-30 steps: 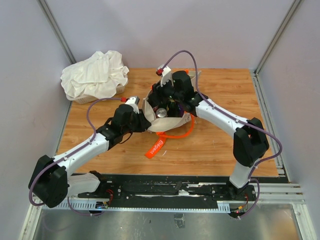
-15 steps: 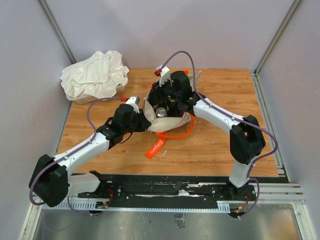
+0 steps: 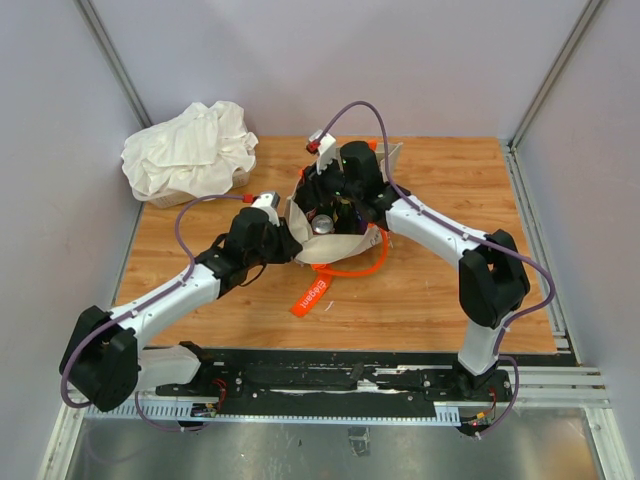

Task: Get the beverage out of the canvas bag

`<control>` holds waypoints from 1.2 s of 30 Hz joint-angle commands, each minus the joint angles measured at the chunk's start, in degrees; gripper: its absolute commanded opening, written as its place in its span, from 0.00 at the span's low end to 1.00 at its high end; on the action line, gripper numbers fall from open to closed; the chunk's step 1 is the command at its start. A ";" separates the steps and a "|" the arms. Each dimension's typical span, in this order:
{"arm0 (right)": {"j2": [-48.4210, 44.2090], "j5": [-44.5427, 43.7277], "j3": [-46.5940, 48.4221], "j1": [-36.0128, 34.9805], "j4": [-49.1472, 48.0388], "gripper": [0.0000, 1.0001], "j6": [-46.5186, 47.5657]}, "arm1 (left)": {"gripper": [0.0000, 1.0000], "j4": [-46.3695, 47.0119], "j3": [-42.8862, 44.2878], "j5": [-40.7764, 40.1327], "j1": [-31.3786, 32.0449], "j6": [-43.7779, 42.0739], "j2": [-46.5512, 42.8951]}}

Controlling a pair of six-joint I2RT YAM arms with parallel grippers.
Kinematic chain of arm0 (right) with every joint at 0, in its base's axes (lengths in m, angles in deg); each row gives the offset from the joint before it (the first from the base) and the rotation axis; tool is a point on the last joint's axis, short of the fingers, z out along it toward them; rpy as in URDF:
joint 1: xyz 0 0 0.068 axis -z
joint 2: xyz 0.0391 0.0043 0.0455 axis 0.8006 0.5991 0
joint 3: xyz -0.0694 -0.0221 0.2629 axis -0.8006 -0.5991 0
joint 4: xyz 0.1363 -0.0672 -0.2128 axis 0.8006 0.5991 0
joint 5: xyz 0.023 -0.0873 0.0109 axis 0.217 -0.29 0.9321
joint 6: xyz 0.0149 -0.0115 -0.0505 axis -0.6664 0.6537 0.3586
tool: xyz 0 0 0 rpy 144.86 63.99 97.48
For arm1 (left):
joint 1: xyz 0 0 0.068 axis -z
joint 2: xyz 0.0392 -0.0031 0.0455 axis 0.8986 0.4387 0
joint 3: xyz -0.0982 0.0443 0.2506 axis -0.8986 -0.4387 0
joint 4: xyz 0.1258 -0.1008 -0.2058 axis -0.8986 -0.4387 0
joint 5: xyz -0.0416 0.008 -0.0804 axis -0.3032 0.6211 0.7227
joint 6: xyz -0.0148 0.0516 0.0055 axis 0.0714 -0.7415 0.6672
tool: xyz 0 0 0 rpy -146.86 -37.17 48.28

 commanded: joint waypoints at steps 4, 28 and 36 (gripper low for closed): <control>-6.31 6.84 3.23 -1.57 -2.60 0.01 0.89 | 0.24 -5.98 0.02 -3.34 -0.28 -1.98 2.07; -18.35 1.08 19.71 -2.31 8.67 0.01 8.11 | 0.24 -5.90 0.47 -4.00 -0.36 -3.07 2.95; -29.86 -17.16 18.24 -2.06 14.62 0.01 17.48 | 0.24 -6.42 0.10 -4.40 -0.32 -3.09 2.48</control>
